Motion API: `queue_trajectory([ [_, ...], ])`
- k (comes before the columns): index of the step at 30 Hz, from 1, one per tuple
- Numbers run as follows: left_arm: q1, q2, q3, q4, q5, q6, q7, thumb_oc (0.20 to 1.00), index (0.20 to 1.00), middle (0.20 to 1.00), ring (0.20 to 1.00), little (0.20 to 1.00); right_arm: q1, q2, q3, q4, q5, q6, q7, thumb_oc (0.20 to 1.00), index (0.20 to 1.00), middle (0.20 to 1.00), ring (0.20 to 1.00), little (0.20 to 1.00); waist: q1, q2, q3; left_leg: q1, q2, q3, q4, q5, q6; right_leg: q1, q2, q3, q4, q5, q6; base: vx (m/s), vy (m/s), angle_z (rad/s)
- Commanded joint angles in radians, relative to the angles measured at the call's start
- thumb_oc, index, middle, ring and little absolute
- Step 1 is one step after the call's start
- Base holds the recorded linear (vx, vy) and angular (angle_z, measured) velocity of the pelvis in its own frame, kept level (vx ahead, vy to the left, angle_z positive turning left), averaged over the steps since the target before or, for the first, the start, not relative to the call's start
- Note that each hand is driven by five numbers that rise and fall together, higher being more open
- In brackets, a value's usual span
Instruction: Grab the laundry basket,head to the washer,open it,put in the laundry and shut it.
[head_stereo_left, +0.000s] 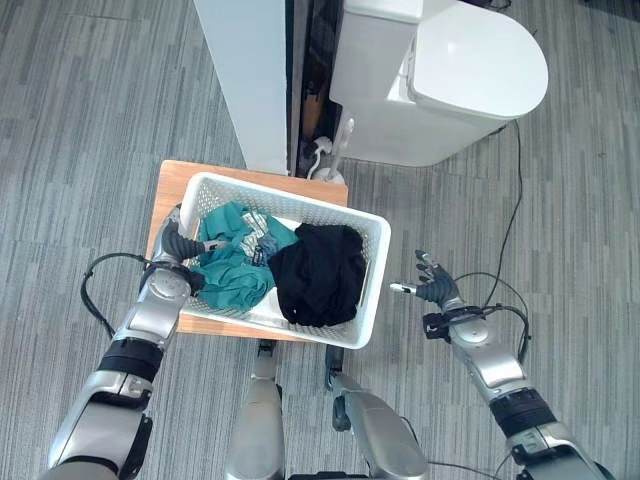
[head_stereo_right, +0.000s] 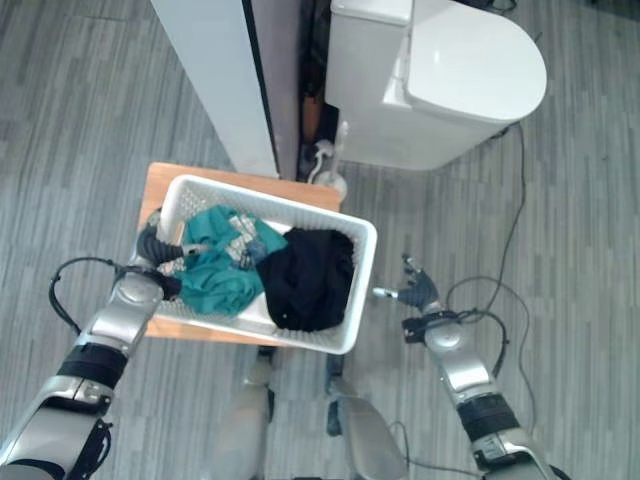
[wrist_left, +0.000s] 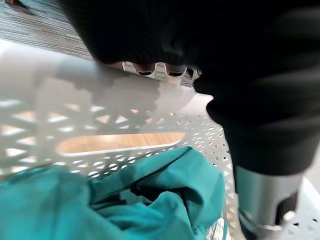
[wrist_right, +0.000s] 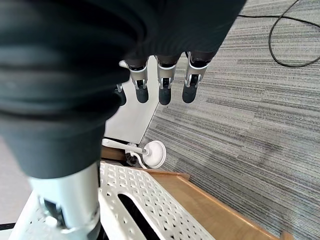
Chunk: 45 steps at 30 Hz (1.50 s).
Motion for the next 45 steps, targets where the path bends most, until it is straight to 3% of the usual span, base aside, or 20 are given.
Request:
queue_trajectory([
  [1,-0.043,-0.018,-0.033,0.042,-0.013,-0.03,0.034,1.0,1.0,1.0,1.0,1.0,0.021,-0.046,-0.02,-0.077,0.024,-0.045,-0.03,1.0,1.0,1.0,1.0,1.0,-0.012,-0.019,-0.043,-0.053,0.008,0.048,0.075,-0.099,0.045,-0.096,-0.102,-0.012,0.054,-0.011,0.051,0.0,0.0,0.0],
  [21,-0.054,0.012,-0.049,0.083,-0.048,-0.038,0.071,1.0,1.0,1.0,1.0,1.0,-0.116,0.008,0.084,-0.132,0.137,-0.082,-0.063,1.0,1.0,1.0,1.0,1.0,0.006,-0.011,0.009,-0.122,0.001,0.067,0.162,-0.134,0.057,-0.153,-0.107,0.014,0.075,0.001,0.05,0.0,0.016,-0.06],
  [31,-0.018,-0.028,-0.069,0.005,-0.06,-0.035,0.089,1.0,1.0,1.0,1.0,1.0,-0.166,0.07,0.167,-0.072,0.13,-0.034,-0.112,1.0,1.0,1.0,1.0,1.0,0.022,0.015,0.004,-0.133,-0.021,0.076,0.173,-0.141,0.063,-0.161,-0.127,0.013,0.088,0.004,0.049,0.0,0.032,0.0],
  [45,-0.053,-0.109,-0.169,-0.065,-0.119,-0.021,0.119,1.0,1.0,1.0,1.0,1.0,-0.145,0.188,0.279,0.001,0.302,-0.022,-0.165,1.0,1.0,1.0,1.0,1.0,0.036,0.044,-0.025,-0.128,-0.059,0.086,0.165,-0.141,0.082,-0.168,-0.164,0.013,0.115,0.002,0.063,0.0,0.055,0.02],
])
